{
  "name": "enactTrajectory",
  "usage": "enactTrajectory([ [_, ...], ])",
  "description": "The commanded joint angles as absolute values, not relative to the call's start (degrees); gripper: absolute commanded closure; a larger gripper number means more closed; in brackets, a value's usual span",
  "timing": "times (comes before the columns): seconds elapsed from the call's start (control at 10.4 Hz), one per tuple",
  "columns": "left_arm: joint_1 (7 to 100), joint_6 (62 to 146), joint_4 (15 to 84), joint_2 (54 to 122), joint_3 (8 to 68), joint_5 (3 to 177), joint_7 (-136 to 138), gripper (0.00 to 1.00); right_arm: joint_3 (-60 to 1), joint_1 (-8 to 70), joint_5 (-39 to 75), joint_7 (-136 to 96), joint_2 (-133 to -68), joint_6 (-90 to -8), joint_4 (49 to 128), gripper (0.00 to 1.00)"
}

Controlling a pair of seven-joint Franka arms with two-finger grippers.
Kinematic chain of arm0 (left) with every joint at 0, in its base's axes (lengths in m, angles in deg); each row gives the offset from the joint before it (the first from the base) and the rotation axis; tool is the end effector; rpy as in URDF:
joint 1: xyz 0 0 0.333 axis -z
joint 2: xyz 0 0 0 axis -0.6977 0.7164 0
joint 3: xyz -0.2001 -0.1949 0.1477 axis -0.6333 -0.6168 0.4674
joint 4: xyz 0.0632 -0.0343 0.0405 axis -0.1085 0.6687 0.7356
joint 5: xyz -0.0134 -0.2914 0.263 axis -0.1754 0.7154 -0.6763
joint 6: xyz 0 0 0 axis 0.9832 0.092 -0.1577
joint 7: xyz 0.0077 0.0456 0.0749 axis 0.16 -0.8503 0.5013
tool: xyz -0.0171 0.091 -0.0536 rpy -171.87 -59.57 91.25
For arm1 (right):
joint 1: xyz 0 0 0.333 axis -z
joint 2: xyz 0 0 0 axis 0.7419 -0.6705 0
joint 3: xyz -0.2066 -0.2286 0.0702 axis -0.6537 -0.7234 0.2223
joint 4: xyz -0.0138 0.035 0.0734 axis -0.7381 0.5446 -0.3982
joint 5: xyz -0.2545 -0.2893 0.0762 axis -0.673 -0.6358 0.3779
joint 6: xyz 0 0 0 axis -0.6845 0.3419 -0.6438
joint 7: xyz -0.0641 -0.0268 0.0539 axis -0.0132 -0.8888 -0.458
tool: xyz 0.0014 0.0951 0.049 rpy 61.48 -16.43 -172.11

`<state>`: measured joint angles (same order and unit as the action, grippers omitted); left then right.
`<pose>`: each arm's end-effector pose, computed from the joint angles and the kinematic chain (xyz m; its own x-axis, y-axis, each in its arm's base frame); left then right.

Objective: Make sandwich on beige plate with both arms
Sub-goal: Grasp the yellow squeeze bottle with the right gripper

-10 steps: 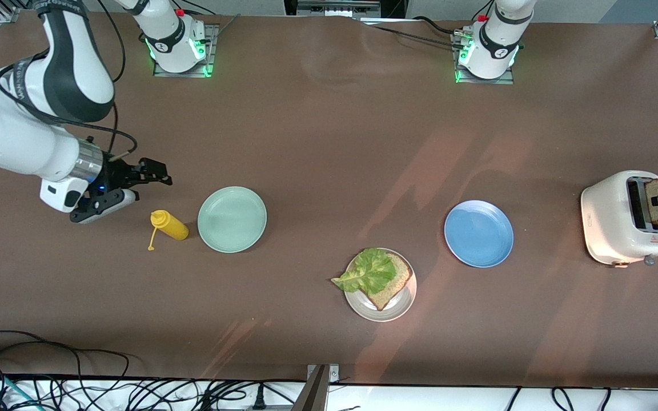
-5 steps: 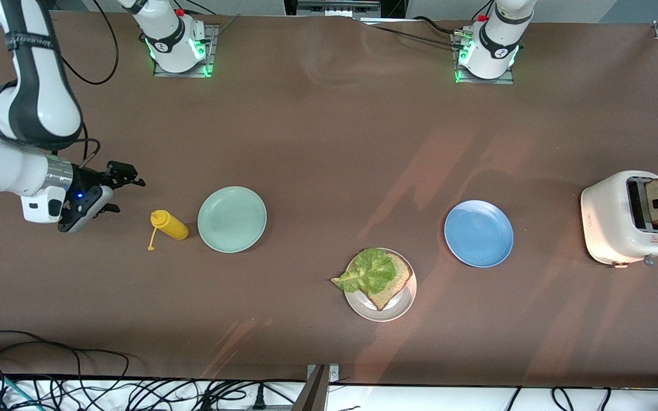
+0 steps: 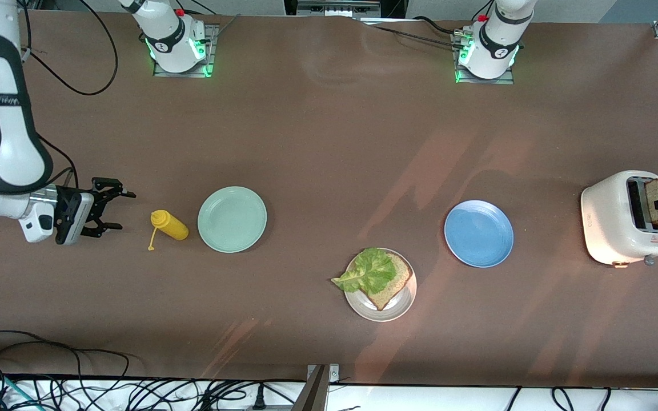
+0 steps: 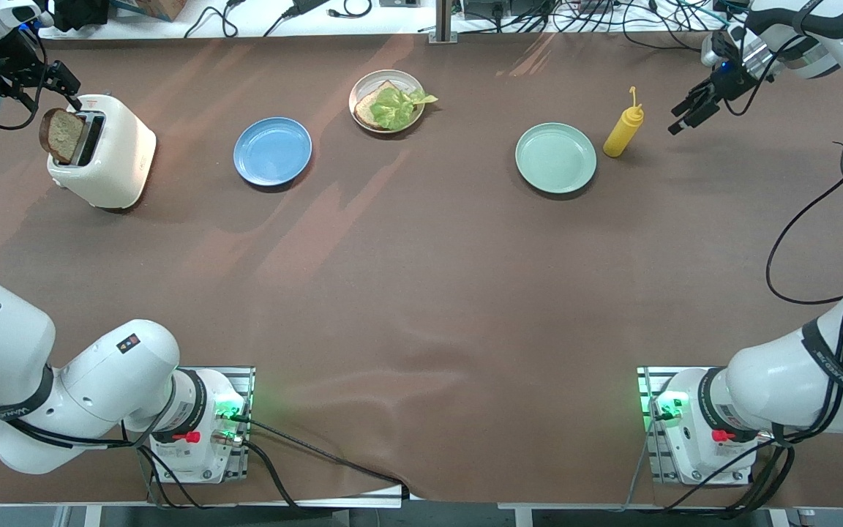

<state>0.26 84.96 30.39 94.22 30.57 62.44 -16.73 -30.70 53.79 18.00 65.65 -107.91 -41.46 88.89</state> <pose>0.6175 0.2938 0.3897 0.9742 0.0906 -0.2068 0.0863 -0.9958 -0.0299 0.6259 -0.0870 0.2575 0.5298 0.7397 0.4150 0.8358 -0.3719 -0.4039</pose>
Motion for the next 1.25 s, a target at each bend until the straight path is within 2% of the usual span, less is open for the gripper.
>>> enactTrajectory([
  [0.0, -0.1, 85.4, 30.3, 94.3, 30.0, 60.3, -18.0, 0.04, -33.7, 54.1, 25.4, 75.6, -115.9, -33.9, 82.3, 0.00],
  [0.1, -0.1, 85.4, 30.3, 94.2, 30.0, 60.3, -18.0, 0.04, -33.9, 54.0, 28.1, 81.4, -118.7, -31.7, 79.8, 0.00],
  [0.38, -0.1, 85.4, 30.3, 94.2, 30.0, 60.3, -18.0, 0.03, -34.6, 54.0, 36.1, 96.3, -122.1, -27.8, 79.4, 0.00],
  [0.67, -0.1, 85.5, 30.3, 94.3, 30.0, 60.3, -18.0, 0.04, -35.4, 53.8, 42.2, 105.9, -127.4, -27.2, 79.4, 0.00],
  [1.05, -0.1, 85.5, 30.2, 94.2, 30.0, 60.3, -18.0, 0.03, -34.8, 52.6, 46.4, 106.8, -129.7, -26.2, 79.4, 0.00],
  [1.15, -0.1, 85.4, 30.2, 94.3, 30.0, 60.3, -18.0, 0.03, -34.8, 52.0, 47.1, 106.5, -129.7, -26.4, 79.4, 0.06],
])
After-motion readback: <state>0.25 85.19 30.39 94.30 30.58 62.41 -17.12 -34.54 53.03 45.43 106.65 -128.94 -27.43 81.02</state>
